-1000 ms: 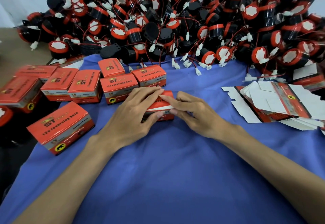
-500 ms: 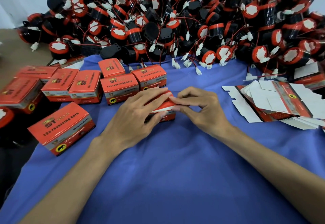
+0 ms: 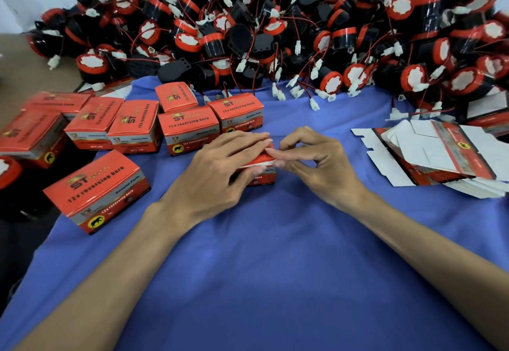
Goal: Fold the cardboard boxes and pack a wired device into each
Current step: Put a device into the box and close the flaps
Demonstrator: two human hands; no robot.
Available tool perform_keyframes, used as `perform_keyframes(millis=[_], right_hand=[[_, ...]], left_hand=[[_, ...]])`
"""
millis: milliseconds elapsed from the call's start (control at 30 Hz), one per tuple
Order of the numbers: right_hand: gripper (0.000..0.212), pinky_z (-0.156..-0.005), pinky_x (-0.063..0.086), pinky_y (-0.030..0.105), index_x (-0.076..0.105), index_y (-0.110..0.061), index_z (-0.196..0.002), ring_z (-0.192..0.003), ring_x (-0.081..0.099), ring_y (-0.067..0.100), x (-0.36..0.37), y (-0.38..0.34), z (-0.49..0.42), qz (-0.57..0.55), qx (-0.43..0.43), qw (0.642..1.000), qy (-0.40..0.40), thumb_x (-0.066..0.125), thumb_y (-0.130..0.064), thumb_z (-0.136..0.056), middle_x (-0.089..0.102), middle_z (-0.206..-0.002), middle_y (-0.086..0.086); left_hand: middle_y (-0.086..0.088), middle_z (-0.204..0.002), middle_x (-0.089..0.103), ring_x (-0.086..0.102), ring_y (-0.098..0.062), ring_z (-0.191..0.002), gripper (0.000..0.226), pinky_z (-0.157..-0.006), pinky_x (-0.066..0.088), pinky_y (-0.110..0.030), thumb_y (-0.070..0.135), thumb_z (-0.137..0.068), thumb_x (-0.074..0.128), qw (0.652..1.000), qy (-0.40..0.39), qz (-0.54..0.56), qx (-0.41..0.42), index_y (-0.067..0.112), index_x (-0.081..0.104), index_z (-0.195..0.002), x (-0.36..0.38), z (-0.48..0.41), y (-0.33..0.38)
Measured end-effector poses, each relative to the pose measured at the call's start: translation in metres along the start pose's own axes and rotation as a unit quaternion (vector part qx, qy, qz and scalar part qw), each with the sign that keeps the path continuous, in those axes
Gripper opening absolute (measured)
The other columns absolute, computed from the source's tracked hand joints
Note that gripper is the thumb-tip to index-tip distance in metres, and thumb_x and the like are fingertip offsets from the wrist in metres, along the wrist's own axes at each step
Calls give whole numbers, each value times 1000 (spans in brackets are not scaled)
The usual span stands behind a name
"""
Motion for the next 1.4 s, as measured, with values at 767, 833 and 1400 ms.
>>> perform_keyframes(millis=[767, 833, 1400], right_hand=[[25, -66, 44, 36, 73, 4, -85, -78, 62, 27, -34, 41, -42, 75, 122, 990, 5, 59, -15, -92, 69, -86, 16], [25, -92, 41, 31, 69, 0, -112, -113, 57, 26, -47, 74, -61, 208, 195, 958, 29, 55, -12, -95, 62, -122, 15], [25, -81, 38, 39, 53, 3, -112, -109, 51, 41, -21, 114, -79, 343, 316, 883, -45, 40, -6, -93, 56, -118, 26]], left_hand=[[1, -126, 65, 65, -35, -109, 34, -85, 52, -47, 20, -96, 47, 987, 23, -152, 50, 13, 69, -121, 3, -3, 21], [2, -120, 68, 66, -36, -108, 32, -84, 52, -47, 18, -92, 50, 989, 40, -134, 41, 14, 72, -115, 3, -4, 22], [-4, -90, 76, 73, -25, -84, 12, -61, 60, -36, 0, -77, 80, 967, 182, -172, -34, 8, 79, -86, -22, 15, -8]])
Point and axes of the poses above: each hand's wrist, its own z-axis away from the middle knuckle, its own x-axis out of the palm, y = z × x, the point moved 4 cm from there along -z, towards the middle knuckle
